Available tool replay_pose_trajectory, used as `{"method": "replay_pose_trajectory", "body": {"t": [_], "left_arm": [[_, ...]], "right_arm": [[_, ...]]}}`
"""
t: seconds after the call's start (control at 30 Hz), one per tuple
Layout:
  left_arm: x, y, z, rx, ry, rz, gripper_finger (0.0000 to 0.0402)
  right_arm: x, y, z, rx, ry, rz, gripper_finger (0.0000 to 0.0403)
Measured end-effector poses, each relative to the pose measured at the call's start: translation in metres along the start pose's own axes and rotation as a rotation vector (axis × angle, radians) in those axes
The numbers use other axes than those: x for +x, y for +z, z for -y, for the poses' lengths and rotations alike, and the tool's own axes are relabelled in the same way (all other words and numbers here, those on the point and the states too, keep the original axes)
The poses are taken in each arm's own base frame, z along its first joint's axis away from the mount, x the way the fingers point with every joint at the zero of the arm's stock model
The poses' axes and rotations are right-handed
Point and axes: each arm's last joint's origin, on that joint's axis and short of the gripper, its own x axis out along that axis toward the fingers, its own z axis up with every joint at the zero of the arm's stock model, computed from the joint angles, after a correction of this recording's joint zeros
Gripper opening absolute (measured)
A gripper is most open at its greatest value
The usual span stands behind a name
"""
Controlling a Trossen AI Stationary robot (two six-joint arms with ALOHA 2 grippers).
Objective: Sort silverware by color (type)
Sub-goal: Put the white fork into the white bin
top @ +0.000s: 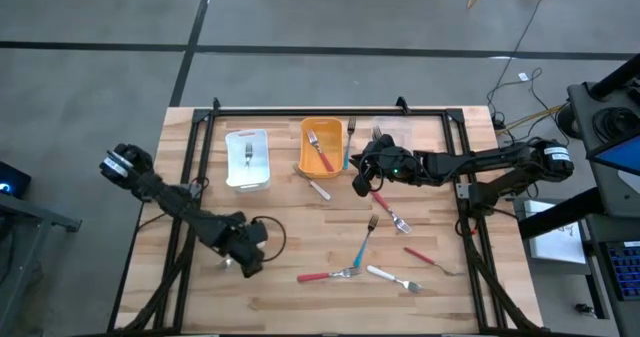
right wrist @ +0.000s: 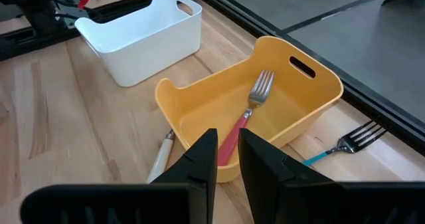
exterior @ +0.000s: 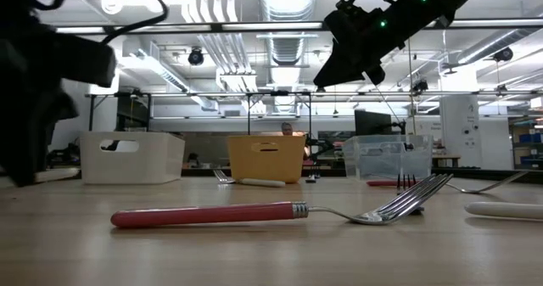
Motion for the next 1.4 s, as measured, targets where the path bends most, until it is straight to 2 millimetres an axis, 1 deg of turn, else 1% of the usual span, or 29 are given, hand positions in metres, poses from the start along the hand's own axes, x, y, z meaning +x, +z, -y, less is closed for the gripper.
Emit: {"method": "replay_pose_trajectory", "body": {"t": [0.27, 0.37, 0.53, 0.73, 0.97, 1.1, 1.27, 1.4], "left_arm": [[-0.001, 0.025, -0.009, 0.198, 0.005, 0.048, 0.0056], [-0.002, 0.032, -0.010, 0.314, 0.005, 0.053, 0.0056], [-0.002, 0.041, -0.003, 0.547, 0.005, 0.052, 0.0056], [0.001, 0.043, 0.002, 0.787, 0.027, -0.042, 0.0056], [0.008, 0.040, 0.000, 1.035, 0.032, -0.162, 0.0056], [0.007, 0.040, 0.000, 1.098, 0.025, -0.169, 0.0056], [0.007, 0.040, 0.000, 1.097, 0.026, -0.171, 0.0057], [0.007, 0.040, 0.000, 1.101, 0.026, -0.171, 0.0066]], "right_arm": [[0.000, 0.000, 0.000, 0.008, 0.000, 0.000, 0.0052], [0.000, 0.000, 0.000, 0.009, 0.000, 0.000, 0.0052], [0.000, 0.000, 0.000, 0.011, 0.001, 0.000, 0.0052], [-0.001, 0.000, -0.002, 0.024, 0.006, -0.001, 0.0052], [-0.002, -0.002, -0.006, 0.016, 0.022, -0.003, 0.0052], [-0.003, -0.002, -0.007, 0.017, 0.024, -0.004, 0.0052], [-0.003, -0.002, -0.007, 0.020, 0.024, -0.005, 0.0052], [-0.003, -0.002, -0.007, 0.020, 0.024, -0.005, 0.0052]]}}
